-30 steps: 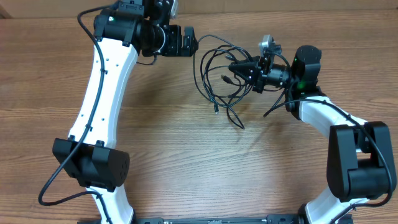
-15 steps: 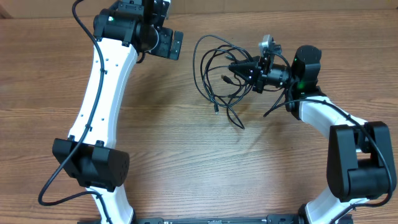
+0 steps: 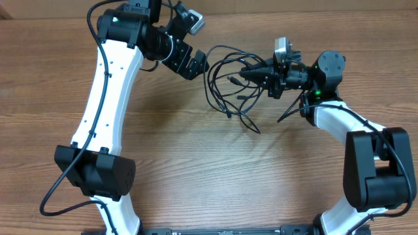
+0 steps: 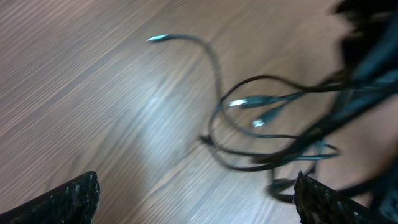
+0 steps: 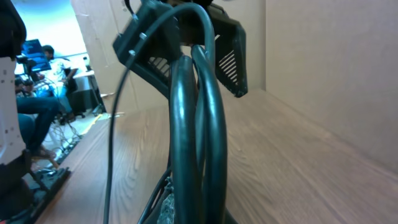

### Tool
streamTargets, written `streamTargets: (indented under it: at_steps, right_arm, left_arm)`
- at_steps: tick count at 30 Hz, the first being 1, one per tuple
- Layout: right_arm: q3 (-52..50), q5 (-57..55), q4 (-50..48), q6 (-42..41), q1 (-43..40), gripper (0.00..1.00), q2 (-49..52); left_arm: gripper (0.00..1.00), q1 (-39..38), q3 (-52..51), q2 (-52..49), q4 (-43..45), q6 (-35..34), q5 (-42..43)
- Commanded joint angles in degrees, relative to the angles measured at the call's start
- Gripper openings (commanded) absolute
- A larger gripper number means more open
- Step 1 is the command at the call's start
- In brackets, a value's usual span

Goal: Untangle cables

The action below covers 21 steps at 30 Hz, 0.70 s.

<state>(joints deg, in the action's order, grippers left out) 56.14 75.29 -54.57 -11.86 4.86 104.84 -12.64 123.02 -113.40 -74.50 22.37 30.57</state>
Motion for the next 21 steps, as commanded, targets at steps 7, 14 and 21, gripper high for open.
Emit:
streamTargets:
  at_steps: [7, 14, 21]
  right_arm:
    - [0.17, 1.11, -0.04, -1.68, -0.44, 0.04, -1.22]
    - [0.20, 1.11, -0.04, -1.68, -0.44, 0.04, -1.22]
    - [0.20, 0.68, -0.04, -1.66, -0.94, 0.04, -1.22]
  left_arm:
    - [0.97, -0.13, 0.98, 0.90, -2.01, 11.30, 12.96]
    - [0.94, -0.17, 0.98, 0.90, -2.16, 12.46, 14.69]
    - [0.86, -0.11, 0.98, 0.90, -5.53, 18.67, 14.47]
